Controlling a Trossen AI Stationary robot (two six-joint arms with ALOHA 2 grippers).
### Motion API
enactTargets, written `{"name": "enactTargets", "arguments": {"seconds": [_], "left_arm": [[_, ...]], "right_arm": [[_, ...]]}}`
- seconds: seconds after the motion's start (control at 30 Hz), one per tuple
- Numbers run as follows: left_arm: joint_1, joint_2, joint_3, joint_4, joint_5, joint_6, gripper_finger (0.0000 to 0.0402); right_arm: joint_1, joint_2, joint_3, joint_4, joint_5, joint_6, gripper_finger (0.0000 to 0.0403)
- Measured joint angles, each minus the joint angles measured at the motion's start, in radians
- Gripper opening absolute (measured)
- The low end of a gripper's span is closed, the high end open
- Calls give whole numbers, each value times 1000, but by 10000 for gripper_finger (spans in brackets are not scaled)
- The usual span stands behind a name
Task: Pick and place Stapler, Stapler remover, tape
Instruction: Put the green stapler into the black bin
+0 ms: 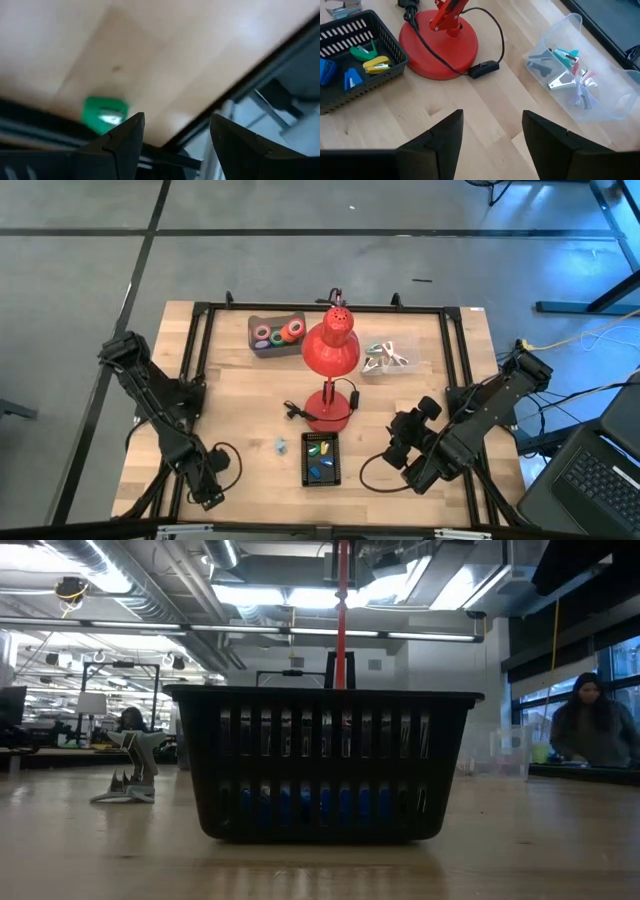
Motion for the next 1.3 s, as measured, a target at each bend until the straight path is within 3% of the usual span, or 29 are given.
{"name": "enactTargets", "arguments": {"seconds": [0.43, 1.17, 1.3], "left_arm": [[-104, 9, 0, -116, -14, -189, 216], [-116, 81, 2, -144, -7, -147, 216], [-115, 86, 2, -153, 6, -156, 199]], "right_arm": [[0, 0, 0, -1, 30, -4, 205], [0, 0, 0, 0, 31, -4, 205], [0, 0, 0, 0, 31, -3, 205]]}}
